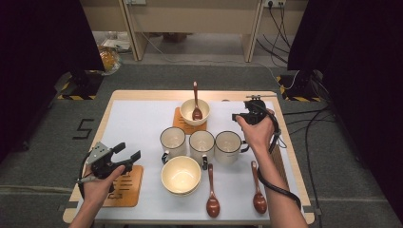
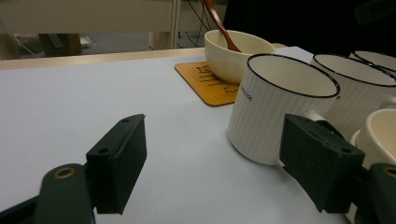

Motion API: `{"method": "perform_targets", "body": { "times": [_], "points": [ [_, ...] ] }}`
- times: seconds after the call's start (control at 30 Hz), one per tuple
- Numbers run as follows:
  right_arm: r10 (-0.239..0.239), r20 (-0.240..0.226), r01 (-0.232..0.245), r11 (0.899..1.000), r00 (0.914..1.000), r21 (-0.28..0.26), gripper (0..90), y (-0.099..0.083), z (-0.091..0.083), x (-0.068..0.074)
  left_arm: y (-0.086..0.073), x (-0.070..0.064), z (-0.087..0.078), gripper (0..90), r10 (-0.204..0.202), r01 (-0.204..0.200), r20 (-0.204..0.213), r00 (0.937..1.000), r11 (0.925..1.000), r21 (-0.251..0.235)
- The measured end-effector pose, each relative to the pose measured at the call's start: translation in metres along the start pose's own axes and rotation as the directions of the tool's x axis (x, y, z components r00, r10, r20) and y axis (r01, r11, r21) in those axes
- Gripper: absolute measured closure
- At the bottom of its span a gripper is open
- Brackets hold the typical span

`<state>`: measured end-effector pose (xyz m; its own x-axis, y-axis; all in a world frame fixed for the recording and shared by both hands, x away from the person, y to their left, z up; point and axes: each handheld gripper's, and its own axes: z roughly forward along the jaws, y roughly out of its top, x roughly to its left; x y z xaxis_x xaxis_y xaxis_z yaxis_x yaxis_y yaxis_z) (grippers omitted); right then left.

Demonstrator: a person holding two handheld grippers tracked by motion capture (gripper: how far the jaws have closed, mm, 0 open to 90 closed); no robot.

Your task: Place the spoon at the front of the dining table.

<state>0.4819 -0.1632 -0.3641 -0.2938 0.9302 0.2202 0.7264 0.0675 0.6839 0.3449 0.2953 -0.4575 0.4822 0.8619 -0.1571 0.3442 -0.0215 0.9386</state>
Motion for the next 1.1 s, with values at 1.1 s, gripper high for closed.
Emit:
{"method": "perform_targets", "body": {
  "times": [1.1],
  "points": [
    [0.04, 0.052, -0.039, 0.999, 0.9978, -0.017, 61.7, -0.049, -0.039, -0.041, 0.024, 0.005, 0.04, 22.9, 0.012, -0.012, 0.014, 0.9998, 0.9998, -0.015]
  ]
}}
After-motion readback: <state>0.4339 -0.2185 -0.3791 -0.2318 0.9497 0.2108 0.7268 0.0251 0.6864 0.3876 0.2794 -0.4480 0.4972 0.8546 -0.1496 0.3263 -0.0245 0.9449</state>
